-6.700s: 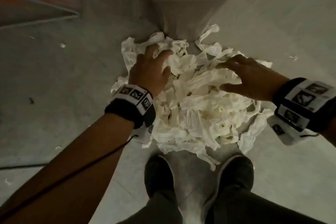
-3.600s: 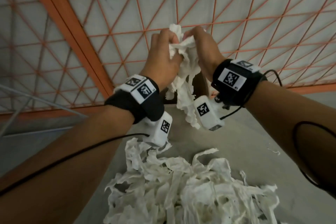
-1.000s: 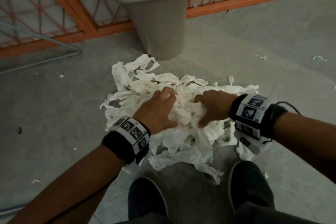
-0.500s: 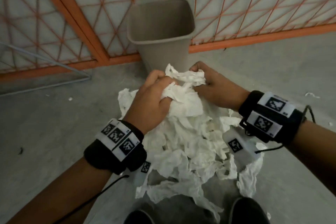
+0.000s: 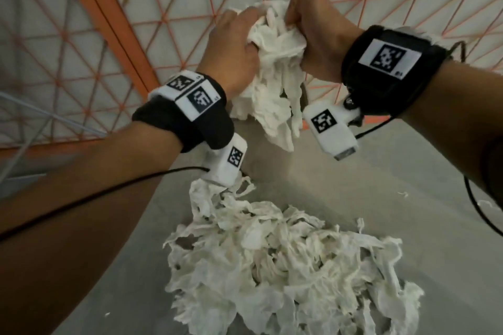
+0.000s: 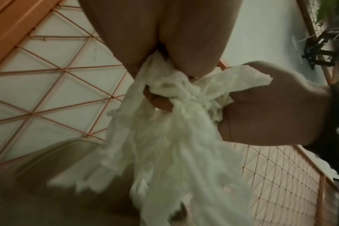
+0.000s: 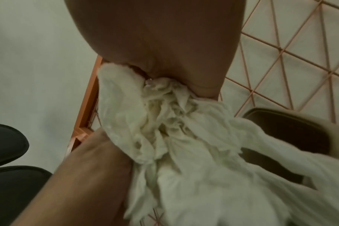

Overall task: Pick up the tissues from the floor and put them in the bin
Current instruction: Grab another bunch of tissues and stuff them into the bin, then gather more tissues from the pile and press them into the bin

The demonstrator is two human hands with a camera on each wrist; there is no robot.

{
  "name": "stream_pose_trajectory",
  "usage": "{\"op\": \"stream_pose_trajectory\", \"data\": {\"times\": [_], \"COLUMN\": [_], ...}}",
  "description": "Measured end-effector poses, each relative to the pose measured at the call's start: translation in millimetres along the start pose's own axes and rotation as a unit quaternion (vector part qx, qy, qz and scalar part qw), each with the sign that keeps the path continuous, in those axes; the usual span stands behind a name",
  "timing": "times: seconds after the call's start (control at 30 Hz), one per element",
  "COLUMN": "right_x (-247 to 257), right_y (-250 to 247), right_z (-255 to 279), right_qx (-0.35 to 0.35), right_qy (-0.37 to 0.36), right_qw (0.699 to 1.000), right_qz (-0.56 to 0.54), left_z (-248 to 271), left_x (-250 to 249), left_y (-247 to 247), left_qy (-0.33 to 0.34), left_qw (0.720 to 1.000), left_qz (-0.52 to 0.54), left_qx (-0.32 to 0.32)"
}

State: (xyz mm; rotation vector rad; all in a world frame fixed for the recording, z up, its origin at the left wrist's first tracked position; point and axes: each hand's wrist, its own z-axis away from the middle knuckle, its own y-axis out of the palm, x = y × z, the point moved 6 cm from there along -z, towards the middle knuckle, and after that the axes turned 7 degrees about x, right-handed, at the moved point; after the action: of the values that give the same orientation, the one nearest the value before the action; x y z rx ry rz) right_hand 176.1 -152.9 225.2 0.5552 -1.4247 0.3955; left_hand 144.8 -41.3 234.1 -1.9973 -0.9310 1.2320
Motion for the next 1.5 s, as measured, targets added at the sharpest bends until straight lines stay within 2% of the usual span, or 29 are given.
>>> {"op": "stream_pose_trajectory", "data": {"times": [0.07,0.13,0.17,0.27,0.33,0.4,0.47,0.53,0.63,0.7,0.8,0.87,0.9,0.93,0.97,1.0,1.03,1.07,1.1,1.17,1.23,1.3,1.33,1.4,1.43,1.5], "right_x": [10.5,17.1,16.1,-1.6,-19.5,-40.9,-57.0,-64.3,-66.4,-69.1,-78.1,-94.7,-107.2,-121.2,-137.4,-154.6,-173.8,-194.2,-216.0,-256.1,-295.4,-326.8,-337.4,-346.7,-346.5,-339.4], "right_y": [-13.6,-17.6,-19.3,-16.5,-17.3,-20.4,-27.8,-31.4,-34.0,-40.1,-57.2,-67.7,-70.6,-72.3,-72.0,-69.4,-64.7,-57.8,-49.3,-25.5,-1.7,10.5,14.5,18.4,17.2,10.6], "right_z": [-12.8,-21.7,-27.7,-40.7,-45.9,-45.3,-42.4,-33.6,-16.5,-2.0,20.8,39.2,48.4,56.1,63.0,68.2,72.1,74.3,75.9,78.3,83.0,92.5,96.9,104.1,103.7,106.2], "right_qx": [-0.092,-0.146,-0.150,-0.110,-0.094,-0.080,-0.069,-0.054,-0.050,-0.078,-0.149,-0.196,-0.215,-0.230,-0.238,-0.237,-0.219,-0.186,-0.139,-0.011,0.134,0.222,0.247,0.257,0.244,0.198], "right_qy": [-0.026,-0.026,-0.021,-0.018,0.003,0.045,0.079,0.090,0.061,0.028,-0.033,-0.048,-0.049,-0.044,-0.032,-0.010,0.023,0.062,0.101,0.140,0.166,0.217,0.229,0.225,0.216,0.200], "right_qw": [0.994,0.978,0.975,0.988,0.987,0.978,0.949,0.921,0.922,0.927,0.901,0.896,0.898,0.901,0.904,0.906,0.907,0.908,0.907,0.882,0.838,0.794,0.776,0.745,0.742,0.763], "right_qz": [0.045,0.144,0.161,0.106,0.130,0.187,0.297,0.375,0.378,0.367,0.407,0.395,0.380,0.365,0.354,0.352,0.360,0.370,0.385,0.450,0.503,0.522,0.533,0.573,0.586,0.582], "left_z": [-15.6,-25.8,-28.9,-28.2,-23.0,-13.5,-1.2,10.4,25.9,36.8,66.6,93.8,107.6,121.0,136.3,153.1,167.7,177.0,182.1,184.9,184.2,184.4,184.9,184.0,180.7,174.9], "left_x": [0.8,5.2,9.3,25.9,42.6,58.5,65.7,66.7,66.2,69.3,89.0,118.8,140.1,162.4,184.4,204.2,217.5,225.7,231.1,236.4,235.5,231.6,229.0,217.1,211.5,191.1], "left_y": [-5.6,-5.8,-3.3,11.2,27.4,46.7,56.9,53.4,38.2,24.4,18.0,38.7,58.3,81.7,106.9,130.4,148.5,161.8,173.3,193.4,210.0,222.3,226.7,232.3,234.1,231.2], "left_qy": [-0.007,-0.015,-0.018,-0.032,-0.066,-0.095,-0.100,-0.101,-0.089,-0.077,-0.053,-0.091,-0.137,-0.199,-0.274,-0.340,-0.377,-0.392,-0.396,-0.382,-0.349,-0.312,-0.295,-0.263,-0.244,-0.206], "left_qw": [1.000,0.999,0.998,0.999,0.997,0.984,0.967,0.960,0.974,0.991,0.997,0.992,0.989,0.980,0.955,0.915,0.877,0.853,0.842,0.837,0.832,0.823,0.822,0.839,0.853,0.878], "left_qz": [0.016,0.040,0.051,0.036,0.006,-0.024,-0.054,-0.075,-0.072,-0.049,-0.014,-0.007,-0.008,-0.024,-0.052,-0.079,-0.096,-0.096,-0.083,-0.061,-0.082,-0.128,-0.148,-0.157,-0.152,-0.147], "left_qx": [-0.011,-0.015,-0.014,0.000,0.050,0.146,0.227,0.249,0.197,0.102,-0.058,-0.088,-0.058,0.007,0.102,0.203,0.282,0.331,0.357,0.388,0.424,0.457,0.464,0.450,0.435,0.406]}}
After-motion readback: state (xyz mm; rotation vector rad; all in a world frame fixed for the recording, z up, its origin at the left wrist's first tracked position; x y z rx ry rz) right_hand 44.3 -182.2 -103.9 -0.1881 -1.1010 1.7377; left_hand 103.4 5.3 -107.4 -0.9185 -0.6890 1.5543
